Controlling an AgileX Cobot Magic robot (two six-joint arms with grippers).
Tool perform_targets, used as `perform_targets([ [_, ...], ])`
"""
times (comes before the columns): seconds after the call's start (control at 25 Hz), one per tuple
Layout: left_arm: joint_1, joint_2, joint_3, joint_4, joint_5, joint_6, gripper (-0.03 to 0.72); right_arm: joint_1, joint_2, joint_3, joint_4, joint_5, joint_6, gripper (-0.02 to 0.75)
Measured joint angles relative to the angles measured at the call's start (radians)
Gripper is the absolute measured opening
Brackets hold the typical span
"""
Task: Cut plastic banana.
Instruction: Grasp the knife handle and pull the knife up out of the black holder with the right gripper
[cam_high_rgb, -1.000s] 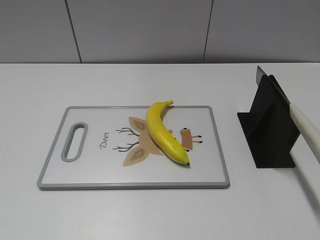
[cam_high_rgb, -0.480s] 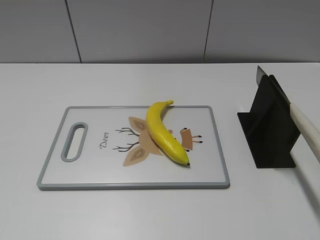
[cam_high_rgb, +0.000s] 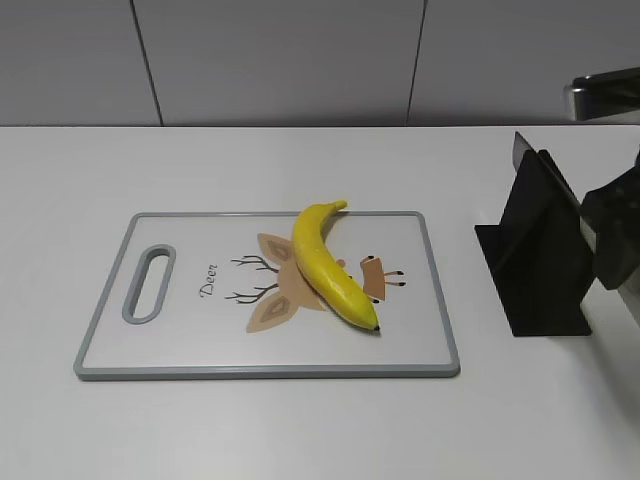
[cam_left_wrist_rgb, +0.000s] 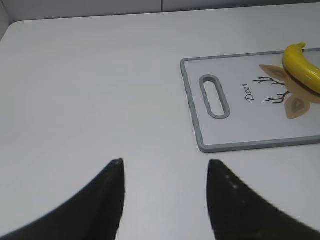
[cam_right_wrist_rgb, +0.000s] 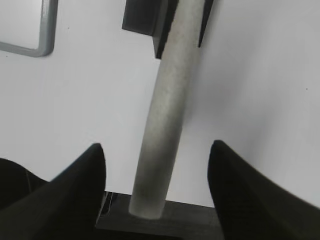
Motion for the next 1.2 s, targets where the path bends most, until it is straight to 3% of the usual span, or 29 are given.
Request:
perform_targets([
  [0.36,0.000,0.000,0.000,0.000,0.000,0.000,0.520,0.001,0.130,-0.001,0.000,-0.053,0.048,0.483],
  [0.72,0.000,0.000,0.000,0.000,0.000,0.000,0.517,0.001,0.142,-0.002,-0.020,-0.065,0.088,0.226],
  [1.2,0.000,0.000,0.000,0.000,0.000,0.000,0.497,0.000,0.129,-0.003,-0.028,-0.059,0.108,0.182],
])
